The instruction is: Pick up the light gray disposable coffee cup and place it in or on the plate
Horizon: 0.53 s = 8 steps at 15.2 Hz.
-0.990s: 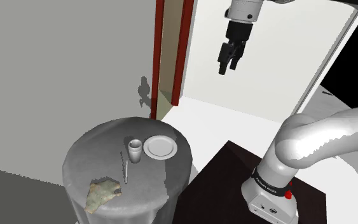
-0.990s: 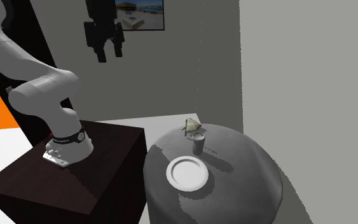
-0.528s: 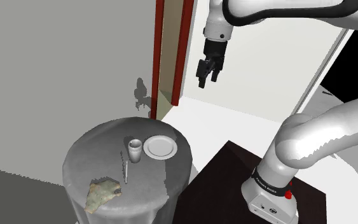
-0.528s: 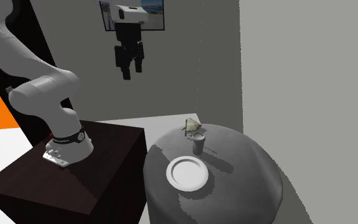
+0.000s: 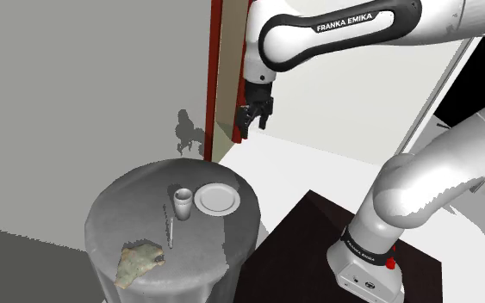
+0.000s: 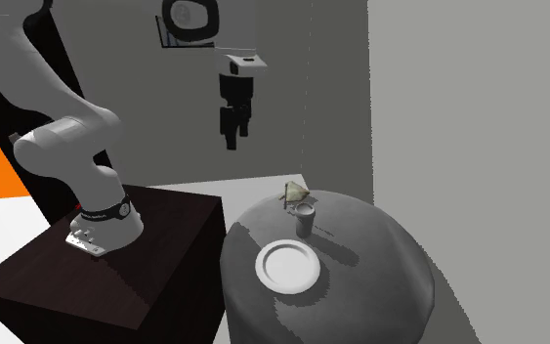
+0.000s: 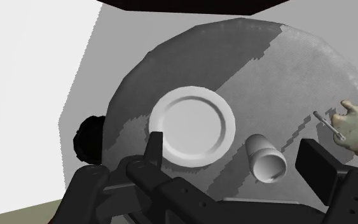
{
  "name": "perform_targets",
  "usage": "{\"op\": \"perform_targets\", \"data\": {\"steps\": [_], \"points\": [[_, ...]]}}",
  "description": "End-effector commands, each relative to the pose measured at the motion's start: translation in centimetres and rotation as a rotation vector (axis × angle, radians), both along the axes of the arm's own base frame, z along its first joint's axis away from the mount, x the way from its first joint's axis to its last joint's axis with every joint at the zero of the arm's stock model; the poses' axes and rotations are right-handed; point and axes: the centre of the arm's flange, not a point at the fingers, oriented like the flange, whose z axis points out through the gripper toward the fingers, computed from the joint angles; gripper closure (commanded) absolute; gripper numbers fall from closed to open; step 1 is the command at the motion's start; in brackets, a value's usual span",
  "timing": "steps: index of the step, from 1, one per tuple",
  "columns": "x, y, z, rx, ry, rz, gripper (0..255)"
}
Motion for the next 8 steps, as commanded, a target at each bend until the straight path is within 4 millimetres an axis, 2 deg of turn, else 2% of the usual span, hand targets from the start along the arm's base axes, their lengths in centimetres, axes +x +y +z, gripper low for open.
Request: {"op": "perform_targets", "data": {"steps": [1, 8], "points": [[1.6, 1.1, -2.0, 0.0, 0.005, 0.0, 0], [6.9, 4.5, -9.0, -0.004, 0.024, -0.001, 0]]}}
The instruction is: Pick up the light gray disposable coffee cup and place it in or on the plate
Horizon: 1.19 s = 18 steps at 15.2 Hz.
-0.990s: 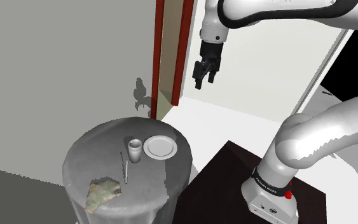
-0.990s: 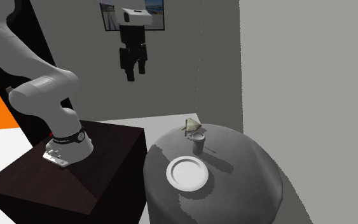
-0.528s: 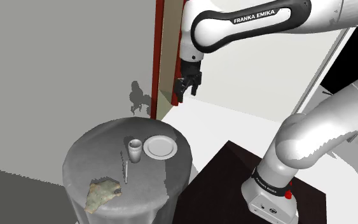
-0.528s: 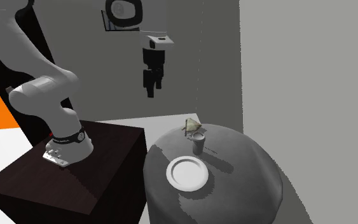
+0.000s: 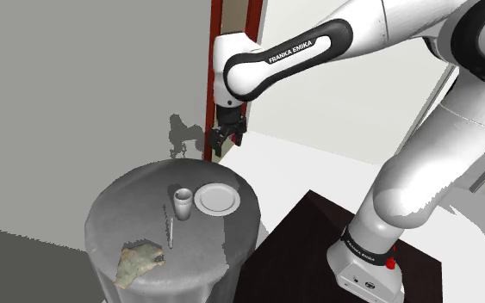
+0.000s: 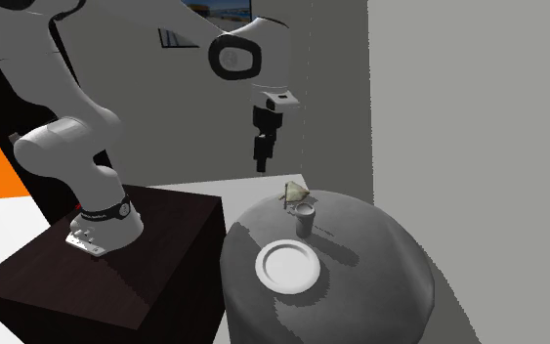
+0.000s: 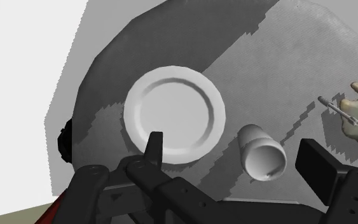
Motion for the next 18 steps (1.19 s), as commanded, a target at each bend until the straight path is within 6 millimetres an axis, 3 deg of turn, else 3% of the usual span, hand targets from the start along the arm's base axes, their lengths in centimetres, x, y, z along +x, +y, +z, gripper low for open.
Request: {"op": "perform_targets", "data": {"steps": [1, 18], "points": [[1.4, 1.1, -2.1, 0.0, 0.005, 0.0, 0], [13.9, 9.4, -19.5, -0.01, 0.053, -0.001, 0]]}}
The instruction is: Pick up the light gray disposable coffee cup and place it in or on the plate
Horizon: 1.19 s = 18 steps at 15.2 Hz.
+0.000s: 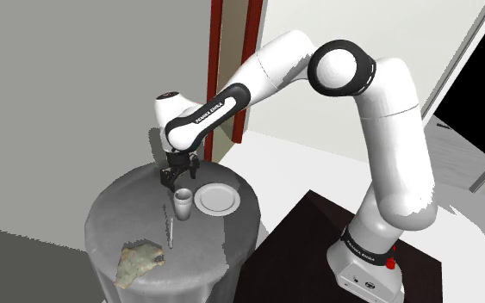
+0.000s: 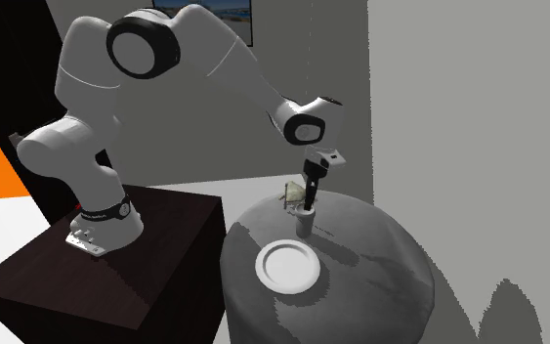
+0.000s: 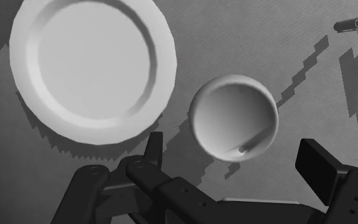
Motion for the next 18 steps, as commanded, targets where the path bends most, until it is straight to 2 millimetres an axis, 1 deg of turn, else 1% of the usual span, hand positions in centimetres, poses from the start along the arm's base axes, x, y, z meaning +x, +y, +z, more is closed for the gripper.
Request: {"op": "perform_targets", "data": {"steps": [1, 2, 8, 9, 17, 18], "points": [[1.3, 0.9, -2.2, -0.001, 0.005, 0.0, 0], [1.4, 1.0, -2.4, -0.002, 0.006, -0.001, 0], [1.1, 0.8, -5.6, -0.002, 0.006, -0.001, 0], [1.0, 0.7, -6.4, -0.002, 0.006, -0.001, 0], [1.0, 0.7, -6.4, -0.002, 0.006, -0.001, 0], [1.0, 0.7, -6.4, -0.002, 0.006, -0.001, 255]]}}
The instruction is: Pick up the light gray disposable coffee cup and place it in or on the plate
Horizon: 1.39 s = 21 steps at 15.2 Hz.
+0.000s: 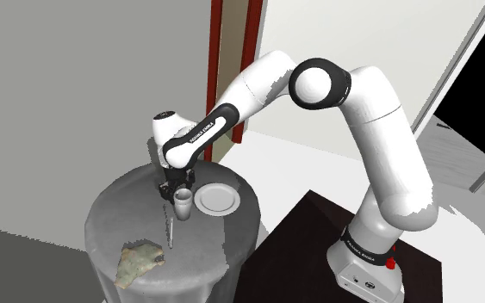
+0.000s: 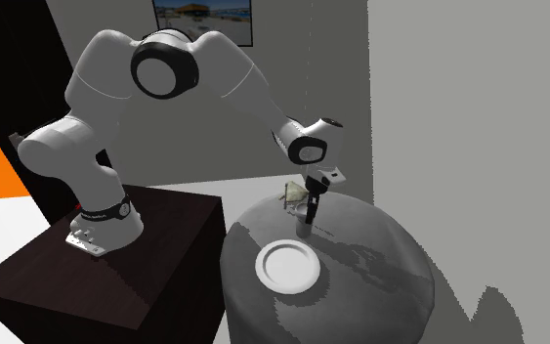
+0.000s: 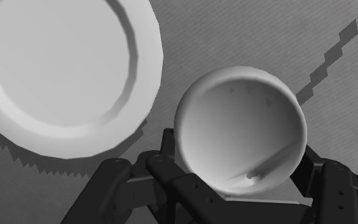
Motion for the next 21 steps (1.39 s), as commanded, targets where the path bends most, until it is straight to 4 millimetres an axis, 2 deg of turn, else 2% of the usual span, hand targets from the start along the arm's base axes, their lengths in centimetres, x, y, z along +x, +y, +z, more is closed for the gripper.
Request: {"op": "perform_targets", "data": {"steps": [1, 9, 21], "points": [[0.0, 0.0, 0.0, 0.0, 0.0, 0.0, 255], [0.0, 0.0, 0.0, 0.0, 0.0, 0.0, 255], [0.0, 0.0, 6.3, 0.0, 0.0, 0.0, 255]]}}
